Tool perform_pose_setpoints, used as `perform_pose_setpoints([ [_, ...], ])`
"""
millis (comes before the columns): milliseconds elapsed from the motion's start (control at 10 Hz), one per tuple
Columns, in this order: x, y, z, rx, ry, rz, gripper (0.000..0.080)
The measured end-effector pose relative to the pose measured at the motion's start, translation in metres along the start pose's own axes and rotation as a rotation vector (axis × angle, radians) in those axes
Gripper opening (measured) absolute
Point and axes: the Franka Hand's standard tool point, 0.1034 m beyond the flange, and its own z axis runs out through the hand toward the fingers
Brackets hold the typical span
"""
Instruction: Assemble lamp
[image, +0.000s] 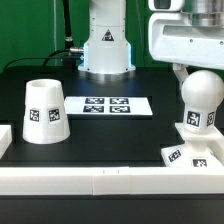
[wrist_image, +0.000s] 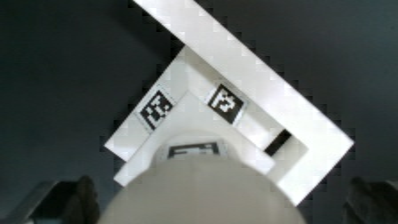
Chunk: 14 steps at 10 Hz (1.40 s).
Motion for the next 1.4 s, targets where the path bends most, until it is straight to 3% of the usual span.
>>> perform_pose_setpoints([
  [600,0.005,0.0,-0.003,-0.013,0.013,-0.615,0.0699],
  [1100,0.007,0.002,-0.002,-0.017,0.01,-0.953,0.0699],
  [1200,0.008,0.003,-0.002,-0.021,0.011,-1.042,0.0699],
  [1400,0.011,0.003,-0.003,-0.053,0.023,-1.282,0.0699],
])
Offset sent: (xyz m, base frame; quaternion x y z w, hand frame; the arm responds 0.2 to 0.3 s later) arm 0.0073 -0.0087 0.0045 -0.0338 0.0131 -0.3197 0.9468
